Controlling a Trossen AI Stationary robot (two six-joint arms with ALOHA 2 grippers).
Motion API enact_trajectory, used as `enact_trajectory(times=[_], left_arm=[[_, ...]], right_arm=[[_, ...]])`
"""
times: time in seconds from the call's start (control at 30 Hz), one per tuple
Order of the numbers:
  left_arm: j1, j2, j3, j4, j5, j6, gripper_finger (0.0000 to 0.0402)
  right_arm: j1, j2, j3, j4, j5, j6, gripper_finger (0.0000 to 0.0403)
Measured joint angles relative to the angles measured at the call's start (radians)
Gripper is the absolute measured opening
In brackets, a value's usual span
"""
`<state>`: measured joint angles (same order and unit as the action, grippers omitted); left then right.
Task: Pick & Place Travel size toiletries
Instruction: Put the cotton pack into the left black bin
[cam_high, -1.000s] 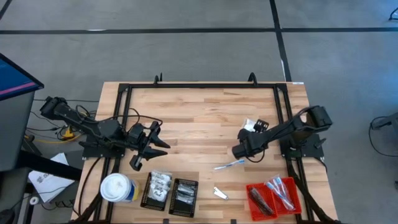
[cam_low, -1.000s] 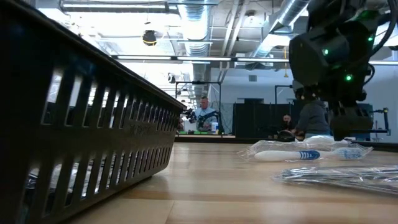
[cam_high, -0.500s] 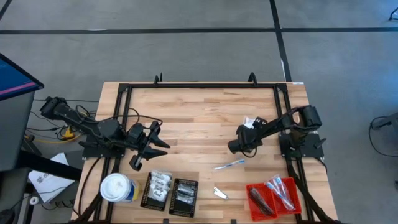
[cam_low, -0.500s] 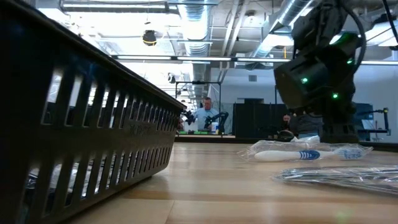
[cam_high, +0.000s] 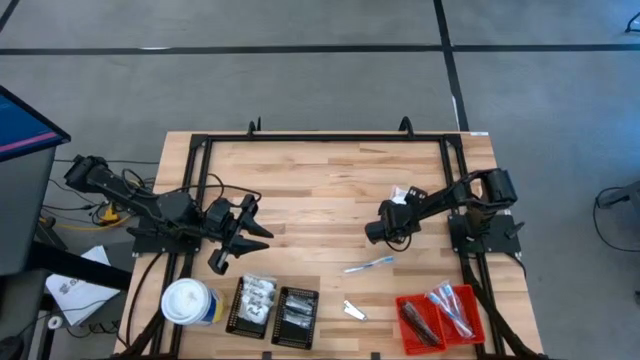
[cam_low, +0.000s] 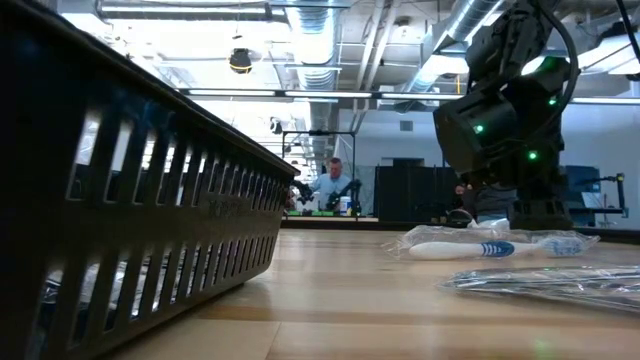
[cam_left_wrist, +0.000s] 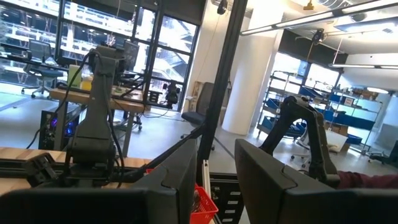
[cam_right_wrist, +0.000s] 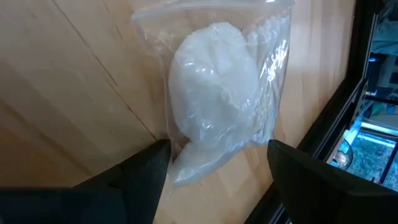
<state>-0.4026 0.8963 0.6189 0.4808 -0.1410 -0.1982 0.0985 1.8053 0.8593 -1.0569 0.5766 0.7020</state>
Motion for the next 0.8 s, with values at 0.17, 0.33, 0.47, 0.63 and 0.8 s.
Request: enact_trajectory(times=[0.17,0.33,0.47,0.63,0.8], left_arm=[[0.0,0.0,0.0,0.0,0.0,0.0,0.0104],[0.0,0.0,0.0,0.0,0.0,0.0,0.0104],[0.0,0.0,0.0,0.001,0.0,0.0,0.0104],[0.0,0.0,0.0,0.001,0.0,0.0,0.0104],[0.0,0.0,0.0,0.001,0.0,0.0,0.0104]], right_arm=[[-0.003,0.0,0.0,0.008,-0.008,0.005,0.024],[-0.001,0.001,0.0,0.021,-0.022,0.006,0.0158],[-0.001,0.002,-0.001,0.019,-0.037,0.006,0.0068],[0.0,0.002,-0.001,0.014,-0.038,0.013,0.0013],[0.02,-0.012,-0.001,0.004,-0.04,0.022,0.0003]])
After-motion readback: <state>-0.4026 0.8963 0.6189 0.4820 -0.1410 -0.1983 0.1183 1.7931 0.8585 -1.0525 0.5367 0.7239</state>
